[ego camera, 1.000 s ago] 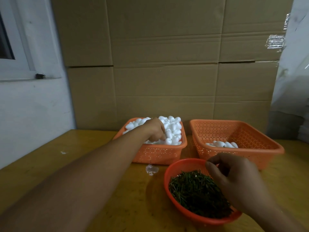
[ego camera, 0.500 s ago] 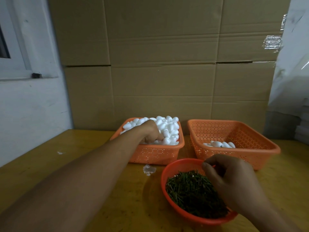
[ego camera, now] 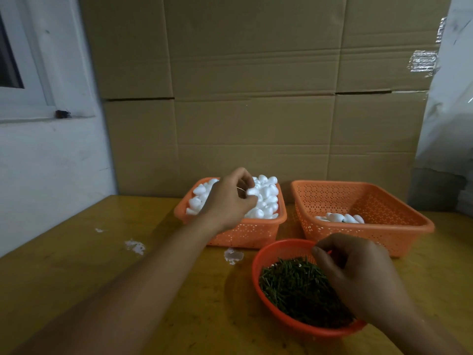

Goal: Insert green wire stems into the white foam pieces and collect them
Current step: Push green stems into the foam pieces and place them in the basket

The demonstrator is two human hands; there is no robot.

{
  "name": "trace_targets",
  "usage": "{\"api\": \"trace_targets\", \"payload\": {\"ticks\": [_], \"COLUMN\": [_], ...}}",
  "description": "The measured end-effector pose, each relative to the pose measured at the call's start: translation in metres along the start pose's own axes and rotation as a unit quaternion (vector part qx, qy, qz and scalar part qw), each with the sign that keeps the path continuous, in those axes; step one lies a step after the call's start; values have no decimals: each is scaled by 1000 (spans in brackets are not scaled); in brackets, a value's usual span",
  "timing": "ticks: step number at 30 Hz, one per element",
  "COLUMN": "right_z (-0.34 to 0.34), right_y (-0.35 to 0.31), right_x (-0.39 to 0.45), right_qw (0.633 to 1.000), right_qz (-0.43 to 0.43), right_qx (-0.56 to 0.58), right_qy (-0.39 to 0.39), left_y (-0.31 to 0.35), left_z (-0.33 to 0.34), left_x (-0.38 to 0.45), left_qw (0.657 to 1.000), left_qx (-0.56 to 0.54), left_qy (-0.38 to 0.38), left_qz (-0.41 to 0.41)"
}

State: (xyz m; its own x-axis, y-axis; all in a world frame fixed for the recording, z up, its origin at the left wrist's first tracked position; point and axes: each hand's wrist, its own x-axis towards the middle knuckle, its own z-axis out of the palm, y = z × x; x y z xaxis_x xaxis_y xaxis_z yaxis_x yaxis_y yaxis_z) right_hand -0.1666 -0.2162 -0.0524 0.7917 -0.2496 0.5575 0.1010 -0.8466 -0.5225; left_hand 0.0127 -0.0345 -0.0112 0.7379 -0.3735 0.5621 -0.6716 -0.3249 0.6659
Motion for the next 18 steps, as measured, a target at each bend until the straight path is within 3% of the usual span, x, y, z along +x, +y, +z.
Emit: {"api": "trace_targets", "payload": {"ticks": [4,8,11,14,18], "right_z": [0,0,-2,-4,-3], "right_y": [0,-2,-2,-3,-10], "right_x": [-1,-1,-1,2,3], "right_qw": [1000,999,995,980,946], "right_qz": [3,3,-3,8,25], "right_qx": [-10,-32,-63,-118,-217], "right_qy": [-7,-22,-74,-159,-238], "left_y": [14,20,22,25,27], "left_z": [5,14,22,25,21], "left_x": [-33,-62,-80,-88,-88], "left_qw": [991,987,984,989,965], "left_qx": [57,60,61,-11,-236], "left_qy": [4,-39,-61,-81,-110], "left_qz": [119,144,155,124,-19]}}
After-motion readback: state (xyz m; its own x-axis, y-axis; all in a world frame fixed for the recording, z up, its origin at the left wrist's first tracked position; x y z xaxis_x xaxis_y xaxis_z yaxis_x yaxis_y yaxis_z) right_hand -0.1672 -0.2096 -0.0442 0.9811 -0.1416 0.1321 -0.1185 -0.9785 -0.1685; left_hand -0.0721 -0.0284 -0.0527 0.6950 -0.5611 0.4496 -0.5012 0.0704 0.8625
